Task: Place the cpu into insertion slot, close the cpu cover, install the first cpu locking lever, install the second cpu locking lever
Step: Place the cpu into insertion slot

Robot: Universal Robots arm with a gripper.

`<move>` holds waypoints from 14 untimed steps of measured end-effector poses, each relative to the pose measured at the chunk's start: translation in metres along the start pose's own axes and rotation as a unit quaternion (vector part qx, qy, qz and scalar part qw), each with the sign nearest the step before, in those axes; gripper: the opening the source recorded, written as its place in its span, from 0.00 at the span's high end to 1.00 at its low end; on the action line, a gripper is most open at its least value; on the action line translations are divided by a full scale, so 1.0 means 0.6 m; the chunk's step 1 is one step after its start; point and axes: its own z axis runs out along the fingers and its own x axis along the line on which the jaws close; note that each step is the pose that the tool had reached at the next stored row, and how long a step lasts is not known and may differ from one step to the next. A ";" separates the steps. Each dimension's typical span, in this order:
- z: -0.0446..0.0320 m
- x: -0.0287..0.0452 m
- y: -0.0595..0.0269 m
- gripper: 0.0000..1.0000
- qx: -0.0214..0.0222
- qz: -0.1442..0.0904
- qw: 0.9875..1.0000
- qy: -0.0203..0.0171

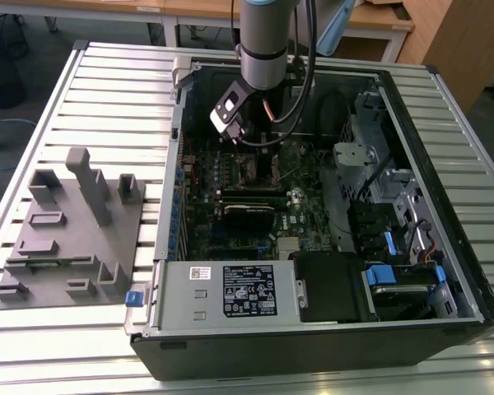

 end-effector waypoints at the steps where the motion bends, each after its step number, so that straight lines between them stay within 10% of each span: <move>1: -0.003 0.000 0.000 0.27 0.000 0.000 1.000 0.000; 14: -0.006 0.000 0.001 0.27 0.000 0.000 1.000 0.000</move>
